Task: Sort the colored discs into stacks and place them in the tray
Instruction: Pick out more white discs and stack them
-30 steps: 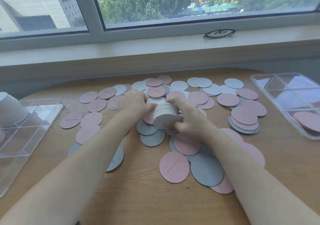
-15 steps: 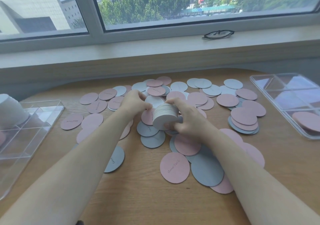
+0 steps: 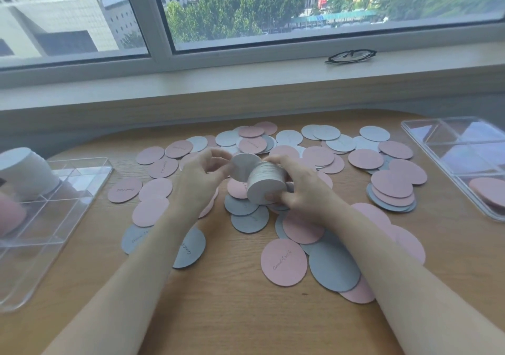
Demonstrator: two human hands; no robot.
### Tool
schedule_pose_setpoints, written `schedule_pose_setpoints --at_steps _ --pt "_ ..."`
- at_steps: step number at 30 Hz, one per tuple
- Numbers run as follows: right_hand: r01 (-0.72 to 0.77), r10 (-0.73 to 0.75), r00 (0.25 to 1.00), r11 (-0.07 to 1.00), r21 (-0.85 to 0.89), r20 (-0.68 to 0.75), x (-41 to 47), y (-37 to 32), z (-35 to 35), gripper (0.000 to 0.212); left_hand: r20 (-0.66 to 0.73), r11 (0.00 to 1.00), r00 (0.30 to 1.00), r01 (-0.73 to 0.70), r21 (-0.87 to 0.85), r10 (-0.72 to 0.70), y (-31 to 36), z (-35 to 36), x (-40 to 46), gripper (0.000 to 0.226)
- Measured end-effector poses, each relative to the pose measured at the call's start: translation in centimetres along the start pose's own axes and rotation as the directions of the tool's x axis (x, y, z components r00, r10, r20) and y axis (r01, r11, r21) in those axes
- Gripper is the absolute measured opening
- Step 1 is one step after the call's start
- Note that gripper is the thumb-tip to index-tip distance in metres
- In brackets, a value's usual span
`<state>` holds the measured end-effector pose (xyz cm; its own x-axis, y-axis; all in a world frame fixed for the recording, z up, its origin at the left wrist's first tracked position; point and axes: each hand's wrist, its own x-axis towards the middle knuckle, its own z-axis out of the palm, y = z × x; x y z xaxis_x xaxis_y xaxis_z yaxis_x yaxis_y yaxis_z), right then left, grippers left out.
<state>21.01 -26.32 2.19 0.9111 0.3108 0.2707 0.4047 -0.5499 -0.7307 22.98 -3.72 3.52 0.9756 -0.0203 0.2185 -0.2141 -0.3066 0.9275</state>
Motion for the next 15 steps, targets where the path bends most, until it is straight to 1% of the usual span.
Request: schedule_pose_setpoints --at_steps 2,4,6,8,9,10,11,12,13,14,15 --pt "-0.025 0.026 1.000 0.998 0.055 -0.002 0.0 0.1 0.1 0.065 0.028 0.999 0.999 -0.043 0.009 0.043 -0.3 0.7 -0.7 0.014" --pt "-0.038 0.038 0.999 0.992 0.119 0.002 0.0 0.2 0.2 0.074 0.069 0.995 0.995 -0.080 0.059 0.076 -0.4 1.2 -1.2 0.019" --pt "-0.027 0.025 0.999 0.996 0.084 0.025 0.1 0.1 0.3 0.076 0.122 0.984 0.985 -0.133 0.119 0.119 -0.5 1.4 -1.7 0.026" --pt "0.006 -0.007 0.999 1.000 0.020 0.037 0.2 0.2 0.3 0.068 0.160 0.973 0.975 -0.178 0.146 0.155 -0.5 1.2 -1.8 0.033" --pt "0.018 -0.018 0.999 1.000 0.007 0.034 0.2 0.2 0.3 0.064 0.151 0.966 0.974 -0.192 0.174 0.166 -0.6 0.9 -1.7 0.033" --pt "0.022 -0.022 0.999 1.000 0.004 0.030 0.3 0.2 0.3 0.061 0.109 0.953 0.978 -0.198 0.229 0.178 -0.9 0.6 -1.4 0.031" --pt "0.022 -0.022 0.999 1.000 0.006 0.028 0.3 0.2 0.3 0.059 0.035 0.931 0.982 -0.189 0.314 0.188 -1.3 0.1 -0.9 0.026" --pt "0.015 -0.015 0.999 1.000 0.012 0.029 0.2 0.2 0.3 0.058 -0.060 0.897 0.980 -0.147 0.417 0.188 -1.9 -0.6 -0.2 0.022" --pt "0.006 -0.006 1.000 1.000 0.019 0.030 0.2 0.2 0.3 0.057 -0.151 0.854 0.973 -0.071 0.516 0.172 -2.6 -1.4 0.5 0.020" --pt "0.001 -0.002 1.000 1.000 0.023 0.029 0.1 0.2 0.3 0.056 -0.212 0.804 0.967 0.012 0.595 0.143 -3.2 -2.3 1.2 0.022" --pt "0.002 -0.002 1.000 1.000 0.024 0.026 0.1 0.2 0.3 0.056 -0.229 0.755 0.968 0.072 0.651 0.104 -3.9 -3.1 2.0 0.027"
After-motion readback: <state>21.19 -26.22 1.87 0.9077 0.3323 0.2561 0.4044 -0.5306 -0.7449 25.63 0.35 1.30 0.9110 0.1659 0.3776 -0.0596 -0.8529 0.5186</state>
